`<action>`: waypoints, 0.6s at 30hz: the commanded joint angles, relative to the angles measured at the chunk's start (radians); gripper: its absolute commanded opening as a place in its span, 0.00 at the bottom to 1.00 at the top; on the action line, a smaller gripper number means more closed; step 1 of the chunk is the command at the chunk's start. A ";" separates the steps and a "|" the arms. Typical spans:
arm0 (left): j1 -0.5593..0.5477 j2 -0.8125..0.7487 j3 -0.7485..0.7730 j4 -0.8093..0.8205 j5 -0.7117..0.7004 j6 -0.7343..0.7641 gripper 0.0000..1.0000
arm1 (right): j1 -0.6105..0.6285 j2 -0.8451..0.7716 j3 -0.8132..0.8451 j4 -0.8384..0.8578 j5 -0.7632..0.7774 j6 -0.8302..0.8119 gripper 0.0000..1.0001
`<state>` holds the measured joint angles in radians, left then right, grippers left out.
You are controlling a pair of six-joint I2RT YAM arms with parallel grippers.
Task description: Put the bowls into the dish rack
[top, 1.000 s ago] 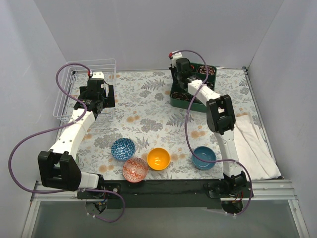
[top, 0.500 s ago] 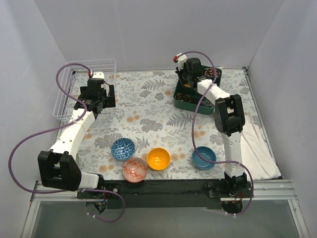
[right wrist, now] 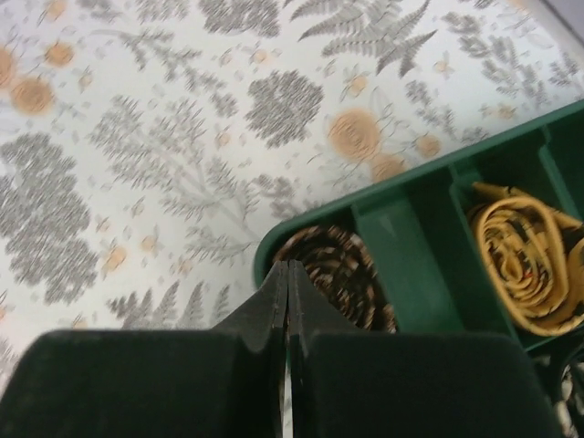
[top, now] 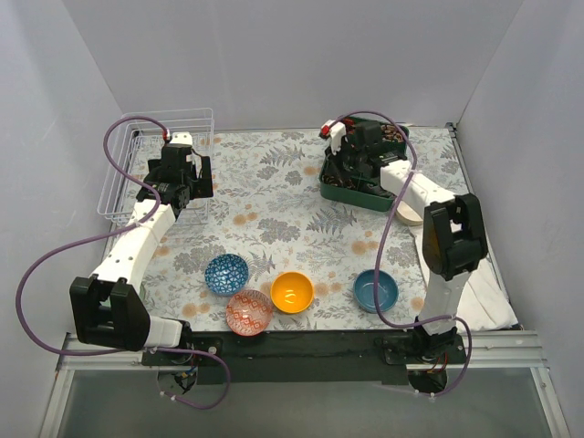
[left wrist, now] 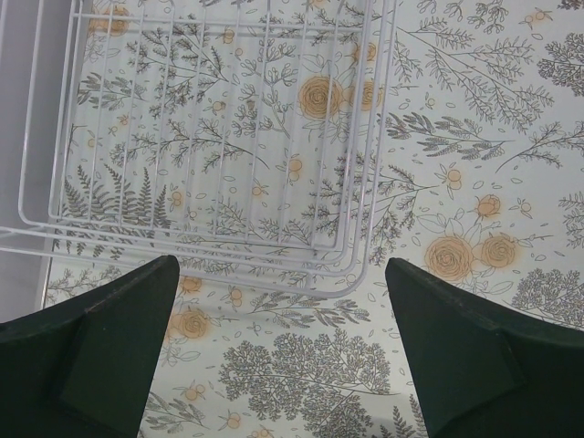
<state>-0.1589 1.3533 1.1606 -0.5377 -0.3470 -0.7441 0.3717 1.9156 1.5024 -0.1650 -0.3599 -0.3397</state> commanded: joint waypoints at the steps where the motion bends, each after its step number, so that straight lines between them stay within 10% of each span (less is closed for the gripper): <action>1: 0.005 0.000 0.028 0.024 -0.009 0.003 0.98 | -0.005 -0.113 -0.085 -0.091 -0.051 -0.080 0.01; 18: 0.005 0.029 0.042 0.035 -0.015 0.014 0.98 | -0.080 -0.129 -0.177 -0.209 0.122 -0.110 0.01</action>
<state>-0.1589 1.3869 1.1622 -0.5220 -0.3481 -0.7387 0.3138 1.8130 1.3247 -0.3695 -0.3019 -0.4313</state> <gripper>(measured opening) 0.982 0.023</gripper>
